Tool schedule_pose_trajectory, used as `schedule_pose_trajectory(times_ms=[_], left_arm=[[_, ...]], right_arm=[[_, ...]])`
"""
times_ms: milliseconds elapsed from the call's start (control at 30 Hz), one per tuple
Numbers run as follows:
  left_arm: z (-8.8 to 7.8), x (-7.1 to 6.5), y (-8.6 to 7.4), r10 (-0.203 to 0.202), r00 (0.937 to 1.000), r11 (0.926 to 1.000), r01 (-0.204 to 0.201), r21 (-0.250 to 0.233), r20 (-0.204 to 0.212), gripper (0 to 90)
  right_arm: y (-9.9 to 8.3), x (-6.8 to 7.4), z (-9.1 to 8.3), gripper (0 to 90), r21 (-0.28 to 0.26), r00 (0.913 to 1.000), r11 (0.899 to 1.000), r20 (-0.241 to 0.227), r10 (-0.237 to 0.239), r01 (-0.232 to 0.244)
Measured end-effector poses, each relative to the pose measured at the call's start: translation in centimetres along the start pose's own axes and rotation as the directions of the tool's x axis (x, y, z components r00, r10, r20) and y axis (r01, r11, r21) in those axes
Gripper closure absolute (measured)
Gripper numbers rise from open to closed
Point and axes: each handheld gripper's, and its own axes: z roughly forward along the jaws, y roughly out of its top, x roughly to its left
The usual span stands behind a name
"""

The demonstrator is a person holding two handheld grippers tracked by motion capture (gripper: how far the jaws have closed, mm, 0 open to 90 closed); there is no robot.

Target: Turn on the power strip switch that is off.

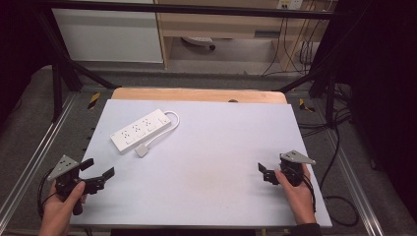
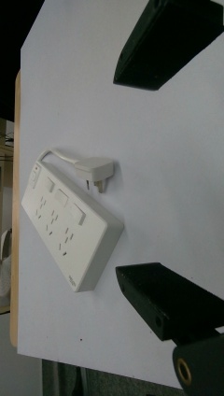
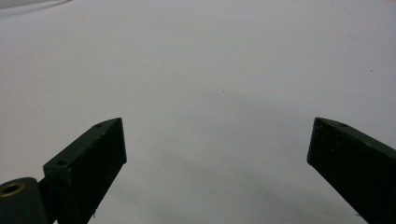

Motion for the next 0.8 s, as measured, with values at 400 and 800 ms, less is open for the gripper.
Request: schedule_pose_trajectory(times_ms=[400, 800], left_arm=[[0.5, -0.7, 0.1, 0.015, 0.9999, 0.9988, -0.015, 0.047, 0.005, 9.6], [1.5, -1.8, 1.2, 0.044, 0.9979, 0.9976, -0.046, 0.052, 0.049, 10.7]], right_arm=[[0.2, 0.6, -0.3, 5.4, 0.046, 0.9990, 0.999, -0.039, -0.023, 0.025], [0.3, 1.1, -0.2, 5.4, 0.098, 0.9965, 0.994, -0.077, -0.032, 0.040]])
